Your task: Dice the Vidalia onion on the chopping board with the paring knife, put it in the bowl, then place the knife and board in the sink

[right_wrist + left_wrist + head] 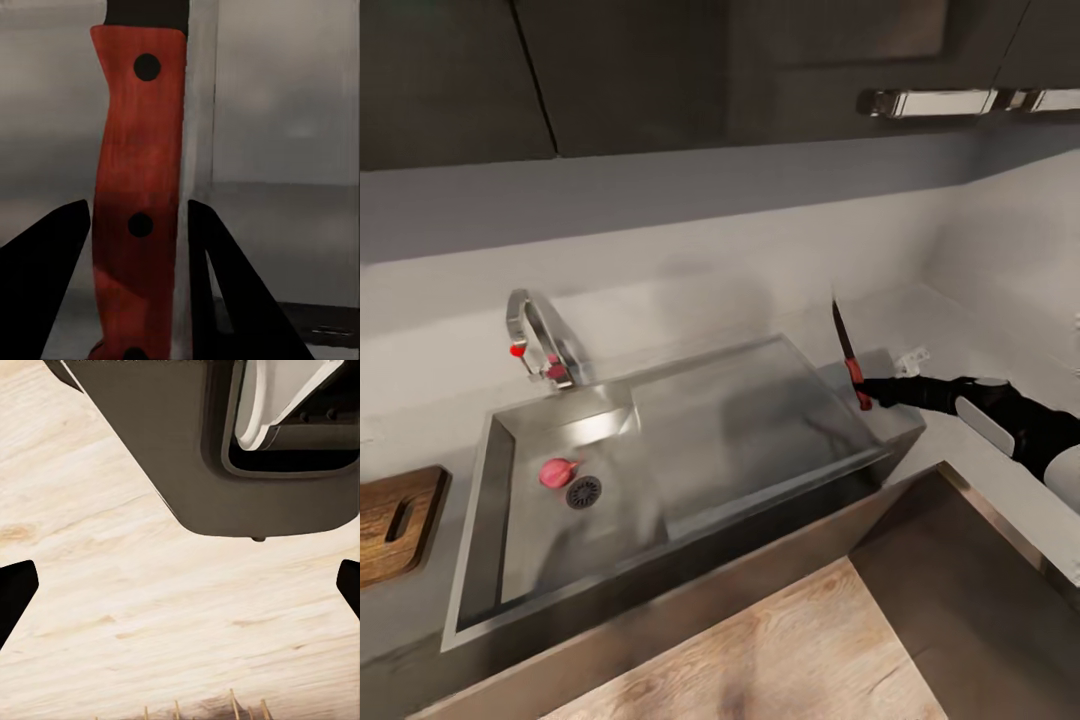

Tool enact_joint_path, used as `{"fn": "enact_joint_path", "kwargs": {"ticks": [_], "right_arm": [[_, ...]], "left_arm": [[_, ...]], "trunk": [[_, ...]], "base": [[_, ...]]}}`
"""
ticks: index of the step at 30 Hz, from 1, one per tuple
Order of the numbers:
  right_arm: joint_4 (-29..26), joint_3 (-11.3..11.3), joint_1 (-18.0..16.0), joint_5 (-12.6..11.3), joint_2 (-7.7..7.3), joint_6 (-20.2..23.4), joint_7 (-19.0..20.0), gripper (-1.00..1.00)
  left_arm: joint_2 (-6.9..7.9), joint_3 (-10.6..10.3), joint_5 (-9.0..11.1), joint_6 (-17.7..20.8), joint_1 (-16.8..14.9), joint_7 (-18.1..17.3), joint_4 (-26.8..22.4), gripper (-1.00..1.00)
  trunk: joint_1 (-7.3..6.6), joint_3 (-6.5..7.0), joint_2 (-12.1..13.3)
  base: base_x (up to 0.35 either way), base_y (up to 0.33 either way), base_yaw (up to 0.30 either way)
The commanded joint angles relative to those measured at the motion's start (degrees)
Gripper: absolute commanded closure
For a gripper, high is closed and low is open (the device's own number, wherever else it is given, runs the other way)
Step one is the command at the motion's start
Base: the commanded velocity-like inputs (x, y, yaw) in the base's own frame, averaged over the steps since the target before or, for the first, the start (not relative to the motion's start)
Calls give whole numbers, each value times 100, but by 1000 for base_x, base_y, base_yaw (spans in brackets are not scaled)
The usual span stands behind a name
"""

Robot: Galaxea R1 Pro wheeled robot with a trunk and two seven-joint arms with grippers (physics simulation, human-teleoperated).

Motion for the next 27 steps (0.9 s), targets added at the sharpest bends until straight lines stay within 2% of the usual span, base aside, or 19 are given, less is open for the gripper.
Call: {"fn": "enact_joint_path", "kwargs": {"ticks": [1, 8, 14, 27], "right_arm": [[-7, 25, 1, -61, -6, 26, 0, 100], [-7, 9, 43, -142, 18, 11, 5, 100], [-7, -3, 47, -191, 20, 18, -2, 100], [-7, -3, 85, -194, 20, 13, -16, 100]], "left_arm": [[-2, 2, 1, -9, 3, -3, -12, -100], [-1, 11, 2, -9, 3, -2, -24, -100], [-4, 11, 4, -147, 3, -2, -29, -100], [-1, 13, 3, -167, 3, -2, -30, -100]], "trunk": [[0, -3, -10], [0, 38, -10], [0, 55, -10], [0, 56, -10]], "base": [[-313, 0, 0], [-159, 0, 107], [-4, 0, 270], [0, 0, 295]]}}
